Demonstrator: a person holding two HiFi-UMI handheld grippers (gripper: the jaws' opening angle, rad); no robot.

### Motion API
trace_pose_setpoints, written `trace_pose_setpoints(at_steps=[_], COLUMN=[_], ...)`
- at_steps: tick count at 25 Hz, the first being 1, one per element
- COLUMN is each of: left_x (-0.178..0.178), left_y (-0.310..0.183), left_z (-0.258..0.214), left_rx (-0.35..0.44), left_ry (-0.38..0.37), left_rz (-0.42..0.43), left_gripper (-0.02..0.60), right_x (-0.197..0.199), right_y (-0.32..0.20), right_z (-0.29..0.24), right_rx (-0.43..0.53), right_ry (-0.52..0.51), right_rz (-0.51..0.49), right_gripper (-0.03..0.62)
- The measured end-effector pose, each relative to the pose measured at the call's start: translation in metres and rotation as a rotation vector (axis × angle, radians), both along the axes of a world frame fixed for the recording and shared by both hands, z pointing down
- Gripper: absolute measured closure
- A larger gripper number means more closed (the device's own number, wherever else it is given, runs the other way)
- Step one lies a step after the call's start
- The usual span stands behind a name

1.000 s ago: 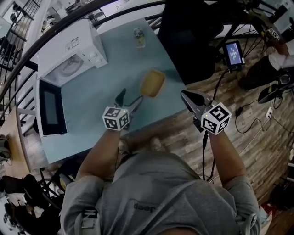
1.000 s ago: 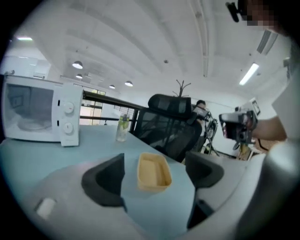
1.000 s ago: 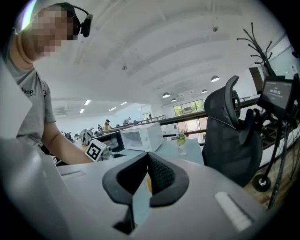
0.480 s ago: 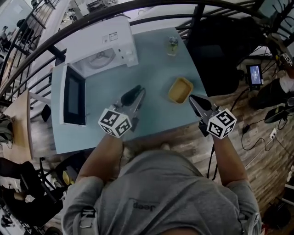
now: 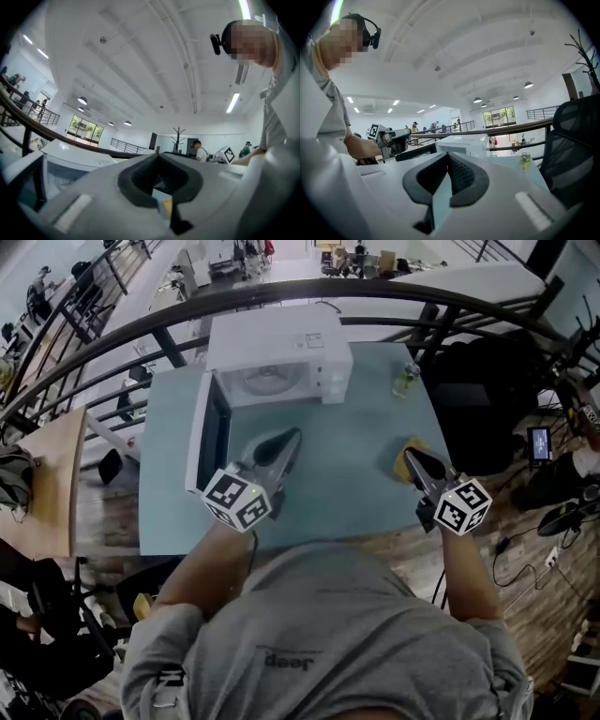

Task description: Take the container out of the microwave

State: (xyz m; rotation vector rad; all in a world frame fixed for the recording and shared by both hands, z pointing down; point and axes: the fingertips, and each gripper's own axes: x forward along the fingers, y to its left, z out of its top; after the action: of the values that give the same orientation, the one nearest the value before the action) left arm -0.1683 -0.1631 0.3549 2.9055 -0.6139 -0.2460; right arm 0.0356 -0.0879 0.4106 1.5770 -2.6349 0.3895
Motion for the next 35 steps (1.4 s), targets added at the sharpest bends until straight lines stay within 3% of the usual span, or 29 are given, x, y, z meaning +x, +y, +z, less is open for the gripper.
trace_pose_setpoints(at_steps=[7,11,14,24,28,35], left_x=[-0.085,-0.106,-0.109,-0.054,-0.036,-0.042], left_y=[0.01,0.026,0.037,0.025,0.017,0.006], left_z=[-0.022,-0.031,-0.031,0.025,0.042,0.057], left_rx=[0.093,0.156,0.156,-0.018,-0.073,-0.138], left_ry=[0.001,0.002,-0.012,-0.046,-0.054,-0.046], left_rz=[-0.006,0.015,-0.046,-0.321,-0.342,-0.355], left_gripper=[0.563,0.563,0.564,0.563,0.565,0.565], right_x=[-0.076,-0.1,-0.107,-0.062,-0.039,-0.035], right_y=[-0.036,-0.05,-0.055,-0.059,-0.056,-0.048], right_z=[-0.018,-0.021,-0.028,-0.015,0.0,0.021], right_rx=[0.011,0.02,0.041,0.05,0.026,-0.007], right_ry=[0.003,0.004,0.018,0.039,0.024,0.008], right_rz=[-0.05,-0.096,-0.171,-0.385,-0.387,-0.355], right_gripper=[0.589,0.588,0.588,0.589,0.589,0.589])
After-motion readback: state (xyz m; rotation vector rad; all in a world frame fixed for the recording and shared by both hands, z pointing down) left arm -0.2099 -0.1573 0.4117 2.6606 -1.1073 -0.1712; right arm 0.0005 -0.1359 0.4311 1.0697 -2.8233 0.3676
